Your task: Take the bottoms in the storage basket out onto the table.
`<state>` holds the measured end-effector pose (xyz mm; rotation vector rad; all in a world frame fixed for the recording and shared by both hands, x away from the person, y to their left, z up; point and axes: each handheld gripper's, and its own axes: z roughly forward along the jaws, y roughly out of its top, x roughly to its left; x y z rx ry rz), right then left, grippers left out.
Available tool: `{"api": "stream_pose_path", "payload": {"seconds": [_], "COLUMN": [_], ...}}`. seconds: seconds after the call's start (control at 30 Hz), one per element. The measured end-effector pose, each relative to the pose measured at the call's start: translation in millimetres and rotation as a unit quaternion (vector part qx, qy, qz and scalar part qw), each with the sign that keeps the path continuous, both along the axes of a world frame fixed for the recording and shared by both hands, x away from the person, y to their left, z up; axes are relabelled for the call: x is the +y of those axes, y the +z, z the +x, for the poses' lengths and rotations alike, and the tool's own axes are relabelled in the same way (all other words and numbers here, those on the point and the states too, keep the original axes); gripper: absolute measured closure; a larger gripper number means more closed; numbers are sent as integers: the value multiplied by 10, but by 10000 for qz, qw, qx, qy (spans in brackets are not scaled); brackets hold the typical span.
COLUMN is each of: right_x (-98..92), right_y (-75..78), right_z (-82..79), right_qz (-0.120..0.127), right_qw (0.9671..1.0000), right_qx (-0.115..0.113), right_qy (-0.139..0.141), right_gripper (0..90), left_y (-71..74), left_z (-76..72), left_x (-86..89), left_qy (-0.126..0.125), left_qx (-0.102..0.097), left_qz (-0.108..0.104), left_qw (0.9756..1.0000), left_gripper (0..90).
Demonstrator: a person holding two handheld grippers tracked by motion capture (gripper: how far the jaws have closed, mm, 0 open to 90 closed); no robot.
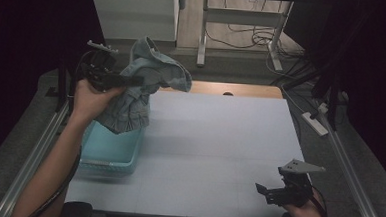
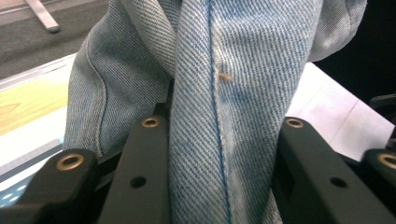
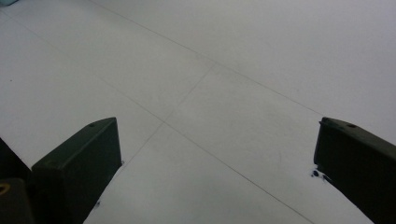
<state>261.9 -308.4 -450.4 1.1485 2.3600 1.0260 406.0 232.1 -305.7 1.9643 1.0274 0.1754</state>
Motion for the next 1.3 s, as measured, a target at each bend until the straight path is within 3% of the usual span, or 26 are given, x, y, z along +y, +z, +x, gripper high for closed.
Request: {"api": "stream_pose_path", "payload": {"seconds": [0.53, 0.8, 1.3], "right_x": [-1, 3, 8], "right_y": [0, -4, -4], "right_z": [0, 2, 0], "right_qz": [5, -13, -30], "right_qw": [10000, 10000, 10000], "right_qx": [1, 6, 20], "right_qy": [10, 17, 19], "right_gripper": [9, 10, 10], "left_y": [102, 88, 45], "left_z": [10, 26, 71], "left_x": [-365, -536, -843], "left_qy": [-355, -551, -820], "left_qx": [-120, -115, -133], "left_qz": [118, 219, 216], "left_qw": [9992, 9982, 9963], "left_gripper": [686, 685, 685]}}
